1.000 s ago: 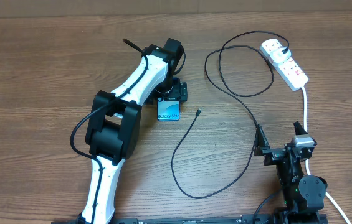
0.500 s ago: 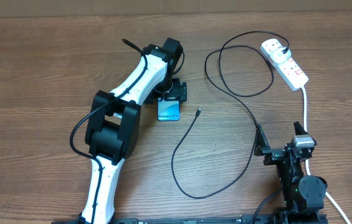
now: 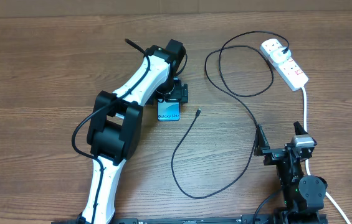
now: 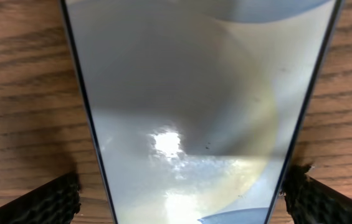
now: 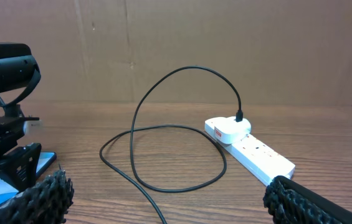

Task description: Plug charger to phone and switch on socket

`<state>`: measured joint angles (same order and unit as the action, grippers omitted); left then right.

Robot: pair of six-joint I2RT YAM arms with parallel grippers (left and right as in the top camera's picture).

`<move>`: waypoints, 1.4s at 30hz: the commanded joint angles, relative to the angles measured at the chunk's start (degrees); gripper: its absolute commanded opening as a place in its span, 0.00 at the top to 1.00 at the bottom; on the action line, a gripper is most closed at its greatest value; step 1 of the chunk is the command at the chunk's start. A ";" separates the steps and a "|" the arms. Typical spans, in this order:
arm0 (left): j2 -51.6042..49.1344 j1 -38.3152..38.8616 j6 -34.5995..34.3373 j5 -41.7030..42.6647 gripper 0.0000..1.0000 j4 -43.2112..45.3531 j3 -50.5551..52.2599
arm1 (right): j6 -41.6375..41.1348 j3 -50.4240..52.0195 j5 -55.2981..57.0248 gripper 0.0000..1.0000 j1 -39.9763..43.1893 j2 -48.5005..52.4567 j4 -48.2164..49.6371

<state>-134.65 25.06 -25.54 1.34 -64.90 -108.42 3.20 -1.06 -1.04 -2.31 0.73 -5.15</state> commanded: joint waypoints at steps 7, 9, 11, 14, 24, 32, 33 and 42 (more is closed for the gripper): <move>-2.95 2.12 -0.85 0.98 0.00 0.26 0.70 | -0.17 0.59 0.55 0.00 -0.31 -0.44 0.33; -2.95 1.95 -0.85 0.98 0.00 0.28 0.70 | -0.20 0.59 0.55 0.00 -0.31 -0.44 0.33; -2.95 1.79 -0.92 0.59 0.00 0.24 0.70 | -0.20 0.59 0.55 0.00 -0.31 -0.44 0.33; -2.95 1.44 -2.01 -1.05 0.00 -0.22 0.70 | -0.20 0.59 0.55 0.00 -0.31 -0.44 0.33; -2.95 -0.31 -5.62 -2.49 0.00 -0.66 0.70 | -0.20 0.59 0.55 0.00 -0.31 -0.44 0.33; -2.95 -0.37 -3.15 -3.32 0.00 -0.59 0.70 | -0.17 0.59 0.55 0.00 -0.31 -0.44 0.33; -2.95 -0.37 -3.15 -3.43 0.00 -0.59 0.70 | -0.20 0.59 0.55 0.00 -0.31 -0.44 0.33; -2.95 -0.50 -2.73 -5.20 0.00 -0.50 0.70 | -0.20 0.59 0.55 0.00 -0.31 -0.44 0.33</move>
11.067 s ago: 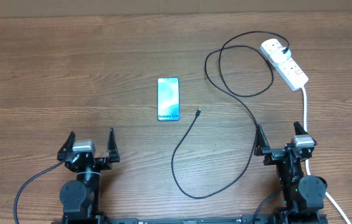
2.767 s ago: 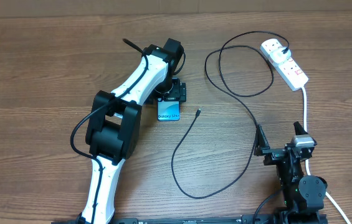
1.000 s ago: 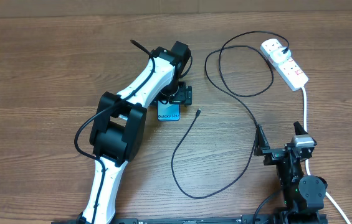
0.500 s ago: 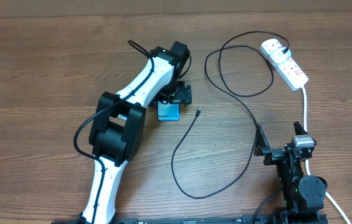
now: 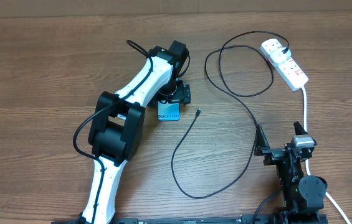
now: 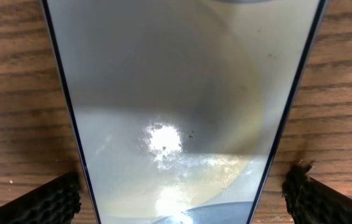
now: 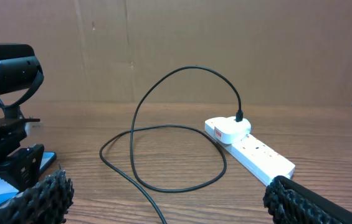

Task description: Plug charger to phone and switch on socket

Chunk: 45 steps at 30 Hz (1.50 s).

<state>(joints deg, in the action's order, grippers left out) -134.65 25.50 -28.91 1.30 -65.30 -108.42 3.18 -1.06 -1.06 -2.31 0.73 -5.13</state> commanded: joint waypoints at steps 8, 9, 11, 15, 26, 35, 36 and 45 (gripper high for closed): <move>-2.95 -1.01 0.68 -6.86 0.00 -0.04 0.70 | -0.17 0.59 0.57 0.00 -0.31 -0.44 0.31; -2.95 -1.03 0.68 -6.86 0.00 -0.04 0.70 | -0.15 0.59 0.57 0.00 -0.31 -0.44 0.31; -2.95 -1.07 0.66 -6.84 0.00 -0.04 0.70 | -0.17 0.59 0.57 0.00 -0.31 -0.44 0.31; -2.95 -1.11 0.63 -7.04 0.00 -0.02 0.70 | -0.17 0.59 0.57 0.00 -0.31 -0.44 0.31; -2.95 -1.16 0.63 -7.04 0.00 -0.02 0.70 | -0.17 0.59 0.57 0.00 -0.31 -0.44 0.31; -2.95 -1.16 0.63 -7.04 0.00 0.00 0.70 | -0.15 0.59 0.57 0.00 -0.31 -0.44 0.31; -2.95 -1.16 0.66 -7.04 0.00 0.02 0.70 | -0.17 0.59 0.57 0.00 -0.31 -0.44 0.31; -2.95 -1.64 0.66 -6.64 0.06 0.28 0.70 | -0.17 0.59 0.57 0.00 -0.31 -0.44 0.31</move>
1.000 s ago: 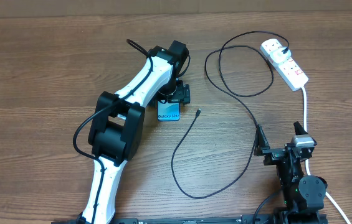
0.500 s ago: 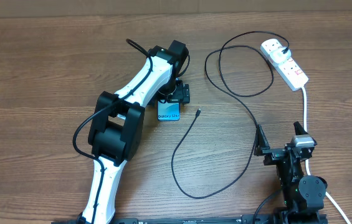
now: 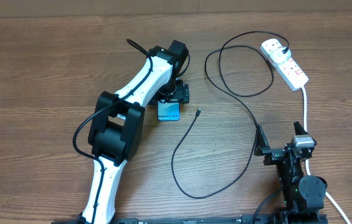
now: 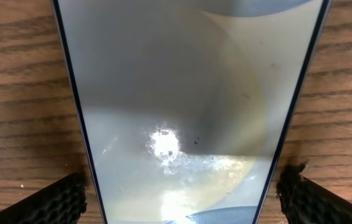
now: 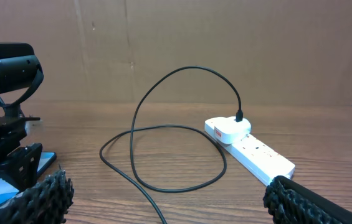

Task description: Plug charger to phone and switch on socket

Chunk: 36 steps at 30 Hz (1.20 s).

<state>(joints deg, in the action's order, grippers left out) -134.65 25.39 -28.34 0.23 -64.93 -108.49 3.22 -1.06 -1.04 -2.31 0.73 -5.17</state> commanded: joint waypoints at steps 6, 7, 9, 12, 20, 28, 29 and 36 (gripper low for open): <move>-2.95 -1.81 0.11 -5.57 0.09 -0.11 0.76 | -0.22 0.59 0.55 0.00 -0.31 -0.44 0.35; -2.97 -1.81 0.09 -5.57 0.10 -0.11 0.76 | -0.22 0.59 0.55 0.00 -0.31 -0.44 0.35; -2.97 -1.81 0.09 -5.60 0.12 -0.11 0.76 | -0.22 0.59 0.55 0.00 -0.31 -0.44 0.35; -2.97 -1.81 0.11 -5.60 0.14 -0.15 0.76 | -0.22 0.59 0.55 0.00 -0.31 -0.44 0.35; -2.97 -1.81 0.13 -5.84 0.15 -0.13 0.76 | -0.22 0.59 0.55 0.00 -0.31 -0.44 0.35; -2.97 -1.79 0.28 -6.19 0.18 -0.13 0.76 | -0.22 0.59 0.55 0.00 -0.31 -0.44 0.35; -2.97 -1.79 0.28 -6.16 0.18 -0.13 0.76 | -0.20 0.59 0.55 0.00 -0.31 -0.44 0.35; -2.99 -1.81 0.28 -6.19 0.22 -0.11 0.76 | -0.22 0.59 0.55 0.00 -0.31 -0.44 0.35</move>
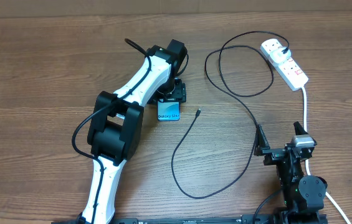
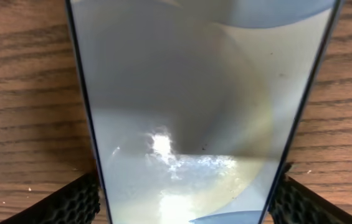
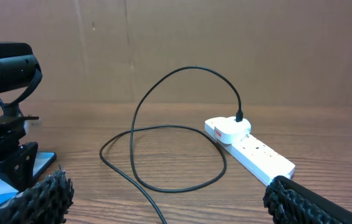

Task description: Plug charger to phone and switch on socket

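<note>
The phone (image 1: 169, 112) lies flat on the wooden table, its blue end toward the front; it fills the left wrist view (image 2: 194, 112). My left gripper (image 1: 171, 96) straddles it from above, and both fingers (image 2: 76, 202) touch the phone's side edges. The black charger cable (image 1: 185, 140) ends in a free connector (image 1: 199, 112) just right of the phone. Its white plug (image 1: 272, 46) sits in the white power strip (image 1: 286, 62), also seen in the right wrist view (image 3: 250, 149). My right gripper (image 1: 281, 146) is open at the near right, holding nothing.
The cable makes wide loops (image 1: 238, 68) across the middle right of the table. The strip's white lead (image 1: 305, 106) runs down past my right arm. A brown cardboard wall (image 3: 225, 43) stands behind the table.
The left gripper's fingers have come in from a small gap on each side and now touch the phone's edges. The phone, cable, power strip and right arm have not moved.
The left gripper stayed low over the phone throughout, its fingers wide apart at first. At each later moment the fingers stood nearer the phone's sides, with small shifts of the wrist. Now they touch it. The right arm stayed at rest, open.
</note>
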`<state>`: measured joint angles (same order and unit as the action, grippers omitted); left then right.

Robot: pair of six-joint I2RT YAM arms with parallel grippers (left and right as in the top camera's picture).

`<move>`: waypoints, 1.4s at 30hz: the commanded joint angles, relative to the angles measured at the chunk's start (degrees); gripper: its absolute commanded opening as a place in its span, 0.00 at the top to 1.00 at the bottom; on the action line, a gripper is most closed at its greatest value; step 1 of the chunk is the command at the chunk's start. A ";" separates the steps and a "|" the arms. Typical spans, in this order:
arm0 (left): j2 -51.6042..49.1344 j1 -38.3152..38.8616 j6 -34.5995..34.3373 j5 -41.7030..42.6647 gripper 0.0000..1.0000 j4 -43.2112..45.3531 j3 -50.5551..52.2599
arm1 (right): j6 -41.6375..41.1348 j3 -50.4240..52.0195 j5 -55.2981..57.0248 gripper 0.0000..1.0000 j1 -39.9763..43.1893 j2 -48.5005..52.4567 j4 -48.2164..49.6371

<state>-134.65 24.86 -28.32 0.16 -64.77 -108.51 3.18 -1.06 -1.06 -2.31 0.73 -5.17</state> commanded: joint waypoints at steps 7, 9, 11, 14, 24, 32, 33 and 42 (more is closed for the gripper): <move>-2.99 -1.27 0.24 -6.12 0.22 -0.17 0.79 | -0.17 0.59 0.57 0.00 -0.31 -0.44 0.35; -3.04 -1.27 0.24 -6.12 0.22 -0.11 0.79 | -0.17 0.59 0.57 0.00 -0.31 -0.44 0.35; -3.08 -1.27 0.24 -6.12 0.23 -0.11 0.79 | -0.17 0.59 0.57 0.00 -0.31 -0.44 0.35; -3.15 -1.27 0.24 -6.12 0.23 -0.13 0.79 | -0.17 0.59 0.57 0.00 -0.31 -0.44 0.35; -3.56 -1.29 0.24 -6.12 0.26 -0.11 0.79 | -0.17 0.59 0.57 0.00 -0.31 -0.44 0.35; -3.56 -1.29 0.20 -5.95 0.18 -0.20 0.76 | -0.17 0.59 0.57 0.00 -0.31 -0.44 0.35; -3.56 -1.29 0.20 -5.73 0.17 -0.37 0.74 | -0.17 0.59 0.57 0.00 -0.31 -0.44 0.35; -3.56 -2.82 0.02 -0.55 0.23 -3.13 -1.42 | -0.15 0.59 0.57 0.00 -0.31 -0.44 0.35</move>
<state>-135.20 23.75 -28.34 0.84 -67.09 -109.67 3.20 -1.06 -1.04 -2.31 0.73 -5.15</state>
